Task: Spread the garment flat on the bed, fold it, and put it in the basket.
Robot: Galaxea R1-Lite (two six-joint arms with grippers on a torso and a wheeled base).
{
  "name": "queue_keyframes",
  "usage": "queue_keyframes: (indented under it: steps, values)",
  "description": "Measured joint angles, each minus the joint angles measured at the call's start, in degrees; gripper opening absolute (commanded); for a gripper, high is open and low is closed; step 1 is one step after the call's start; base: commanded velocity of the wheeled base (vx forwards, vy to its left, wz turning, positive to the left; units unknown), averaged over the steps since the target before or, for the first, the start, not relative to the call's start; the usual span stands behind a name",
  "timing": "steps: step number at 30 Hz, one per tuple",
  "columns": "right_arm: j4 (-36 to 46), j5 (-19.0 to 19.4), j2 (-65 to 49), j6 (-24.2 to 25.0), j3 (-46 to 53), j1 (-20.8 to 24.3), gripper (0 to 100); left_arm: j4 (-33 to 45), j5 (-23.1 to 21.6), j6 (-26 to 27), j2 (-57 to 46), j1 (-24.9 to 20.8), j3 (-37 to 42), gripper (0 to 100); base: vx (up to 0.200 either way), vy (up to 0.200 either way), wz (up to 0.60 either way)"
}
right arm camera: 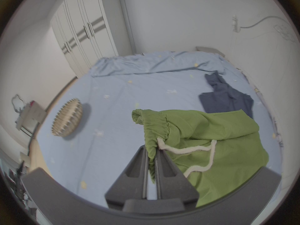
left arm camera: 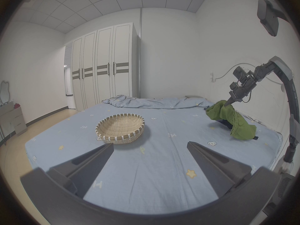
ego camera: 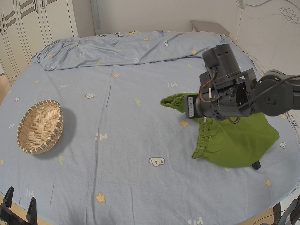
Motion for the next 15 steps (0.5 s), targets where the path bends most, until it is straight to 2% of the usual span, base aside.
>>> queue_keyframes:
  steps: [5, 8, 15]
  values:
    - [-3.47, -0.09, 2.01, 4.58, -2.76, 6.55, 0, 0.0, -0.02, 0.0, 0.0, 0.0, 0.0, 100, 0.0, 0.0, 0.0]
    - [-3.77, -0.06, 4.02, 6.69, -5.84, 8.78, 0, 0.0, -0.02, 0.0, 0.0, 0.0, 0.0, 100, 0.0, 0.0, 0.0]
    - [-2.02, 0.13, 8.86, 14.96, -17.66, 12.98, 0, 0.0, -0.02, 0.0, 0.0, 0.0, 0.0, 100, 0.0, 0.0, 0.0]
